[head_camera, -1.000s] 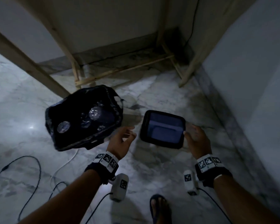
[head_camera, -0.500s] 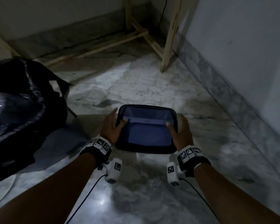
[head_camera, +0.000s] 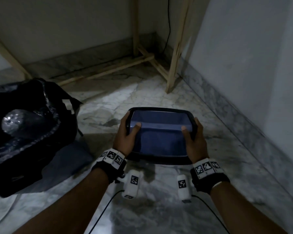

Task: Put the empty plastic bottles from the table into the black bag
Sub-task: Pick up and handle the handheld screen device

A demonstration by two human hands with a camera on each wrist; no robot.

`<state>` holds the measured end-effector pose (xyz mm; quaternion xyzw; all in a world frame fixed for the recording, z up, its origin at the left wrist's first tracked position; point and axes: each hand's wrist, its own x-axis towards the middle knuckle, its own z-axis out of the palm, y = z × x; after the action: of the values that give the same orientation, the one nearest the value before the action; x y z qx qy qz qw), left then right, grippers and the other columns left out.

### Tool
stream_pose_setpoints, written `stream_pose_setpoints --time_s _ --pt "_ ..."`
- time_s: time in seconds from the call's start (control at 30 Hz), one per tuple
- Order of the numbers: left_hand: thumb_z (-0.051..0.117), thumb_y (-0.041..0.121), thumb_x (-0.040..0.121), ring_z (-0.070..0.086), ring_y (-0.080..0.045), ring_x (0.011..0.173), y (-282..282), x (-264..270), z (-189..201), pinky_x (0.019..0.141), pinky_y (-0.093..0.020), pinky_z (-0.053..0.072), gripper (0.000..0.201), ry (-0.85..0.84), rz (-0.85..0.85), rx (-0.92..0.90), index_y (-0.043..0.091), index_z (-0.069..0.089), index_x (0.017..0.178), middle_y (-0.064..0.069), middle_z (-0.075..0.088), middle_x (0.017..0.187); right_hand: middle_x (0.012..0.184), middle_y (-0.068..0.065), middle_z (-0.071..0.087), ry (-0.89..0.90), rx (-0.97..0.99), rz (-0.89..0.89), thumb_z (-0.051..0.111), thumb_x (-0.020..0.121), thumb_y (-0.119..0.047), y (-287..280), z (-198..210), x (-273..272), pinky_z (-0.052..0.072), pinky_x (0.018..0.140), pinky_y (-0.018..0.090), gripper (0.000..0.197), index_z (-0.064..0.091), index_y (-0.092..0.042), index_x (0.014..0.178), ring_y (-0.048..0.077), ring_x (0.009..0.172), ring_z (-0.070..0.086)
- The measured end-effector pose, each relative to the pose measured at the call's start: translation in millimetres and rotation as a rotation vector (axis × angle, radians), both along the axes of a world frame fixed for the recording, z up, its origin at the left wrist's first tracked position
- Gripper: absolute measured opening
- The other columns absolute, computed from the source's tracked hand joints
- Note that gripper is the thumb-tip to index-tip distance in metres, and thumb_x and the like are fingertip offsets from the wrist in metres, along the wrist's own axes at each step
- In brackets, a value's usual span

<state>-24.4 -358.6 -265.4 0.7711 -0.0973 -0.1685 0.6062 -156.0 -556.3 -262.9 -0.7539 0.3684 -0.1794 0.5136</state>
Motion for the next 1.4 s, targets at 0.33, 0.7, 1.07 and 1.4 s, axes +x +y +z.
stream_pose_setpoints --time_s 0.33,0.7,1.07,1.4 --pt "0.057 0.043 0.098 0.038 -0.013 0.147 21.3 9.8 221.9 0.120 -0.040 0.037 0.065 -0.199 0.102 -0.158 0.037 0.029 0.156 0.010 0.038 0.162 0.154 -0.002 0.039 -0.205 -0.151 0.117 0.050 0.095 -0.043 0.8 231.0 38.8 0.031 0.099 0.023 0.061 0.026 -0.031 0.150 0.017 0.136 0.041" --pt "0.057 0.054 0.092 0.051 -0.021 0.136 204.1 20.4 303.0 0.109 -0.049 0.048 0.053 -0.255 0.390 -0.043 0.046 0.042 0.142 0.006 0.052 0.149 0.158 0.000 0.033 -0.261 -0.052 0.410 0.050 0.093 -0.048 163.7 305.2 109.1 0.033 0.115 0.043 0.068 0.023 -0.027 0.152 0.021 0.142 0.036" --pt "0.057 0.051 0.093 0.052 -0.034 0.134 332.9 18.4 267.7 0.107 -0.046 0.046 0.056 -0.014 0.701 0.179 0.040 0.040 0.146 -0.007 0.051 0.152 0.155 0.009 0.039 0.023 0.051 0.686 0.048 0.093 -0.052 295.0 257.3 175.7 0.040 0.107 0.041 0.072 0.020 -0.024 0.153 0.034 0.137 0.043" --pt "0.056 0.070 0.068 0.054 -0.032 0.133 360.5 49.8 232.2 0.111 -0.049 0.045 0.090 0.089 0.645 0.185 0.033 0.039 0.147 -0.008 0.052 0.151 0.156 0.012 0.036 0.101 0.035 0.687 0.049 0.094 -0.047 316.3 230.9 206.4 0.035 0.108 0.038 0.071 0.023 -0.017 0.152 0.034 0.139 0.040"
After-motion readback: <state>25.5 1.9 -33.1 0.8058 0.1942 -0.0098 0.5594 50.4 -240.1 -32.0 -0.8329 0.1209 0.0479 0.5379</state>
